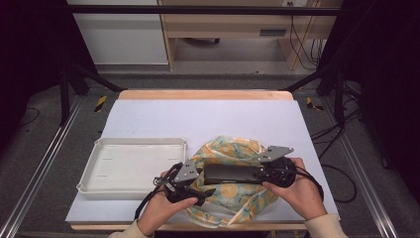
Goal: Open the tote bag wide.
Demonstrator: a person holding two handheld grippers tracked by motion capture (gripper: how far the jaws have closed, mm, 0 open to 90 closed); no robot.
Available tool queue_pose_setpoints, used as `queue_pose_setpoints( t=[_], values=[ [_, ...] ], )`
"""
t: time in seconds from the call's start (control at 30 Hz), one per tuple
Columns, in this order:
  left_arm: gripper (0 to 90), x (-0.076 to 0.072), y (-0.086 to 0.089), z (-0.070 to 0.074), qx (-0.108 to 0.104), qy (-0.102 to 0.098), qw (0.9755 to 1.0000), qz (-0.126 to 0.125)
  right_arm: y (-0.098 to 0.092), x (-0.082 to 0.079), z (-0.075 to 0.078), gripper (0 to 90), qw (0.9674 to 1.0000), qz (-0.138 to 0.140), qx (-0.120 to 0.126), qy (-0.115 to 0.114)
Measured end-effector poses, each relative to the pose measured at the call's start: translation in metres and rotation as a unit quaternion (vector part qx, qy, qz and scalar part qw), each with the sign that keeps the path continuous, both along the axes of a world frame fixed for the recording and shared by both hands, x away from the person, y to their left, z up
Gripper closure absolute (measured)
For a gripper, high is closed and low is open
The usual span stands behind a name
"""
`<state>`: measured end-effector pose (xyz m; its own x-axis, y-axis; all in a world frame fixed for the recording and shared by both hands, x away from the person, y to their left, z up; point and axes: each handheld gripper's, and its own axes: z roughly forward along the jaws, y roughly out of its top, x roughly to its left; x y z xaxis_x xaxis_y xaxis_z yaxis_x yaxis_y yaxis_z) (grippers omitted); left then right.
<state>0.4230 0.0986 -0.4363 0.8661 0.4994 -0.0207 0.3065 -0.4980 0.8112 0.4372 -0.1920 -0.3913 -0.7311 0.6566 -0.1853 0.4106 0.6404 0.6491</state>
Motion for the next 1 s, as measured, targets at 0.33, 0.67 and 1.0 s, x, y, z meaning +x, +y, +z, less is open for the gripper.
queue_pose_setpoints(
  t=[0.33,0.67,1.0],
  values=[
    [21.8,0.001,-0.007,0.020,-0.046,-0.017,0.9988,0.002,0.002,0.004,-0.002,45.5,0.9993,0.031,-0.014,0.016],
    [21.6,0.010,0.028,0.033,-0.030,-0.020,0.9991,0.023,0.012,0.017,-0.015,31.9,0.9923,0.083,-0.071,0.058],
    [21.5,0.019,0.047,0.037,-0.018,-0.011,0.9993,0.031,0.021,0.035,-0.025,30.1,0.9824,0.113,-0.105,0.104]
  ],
)
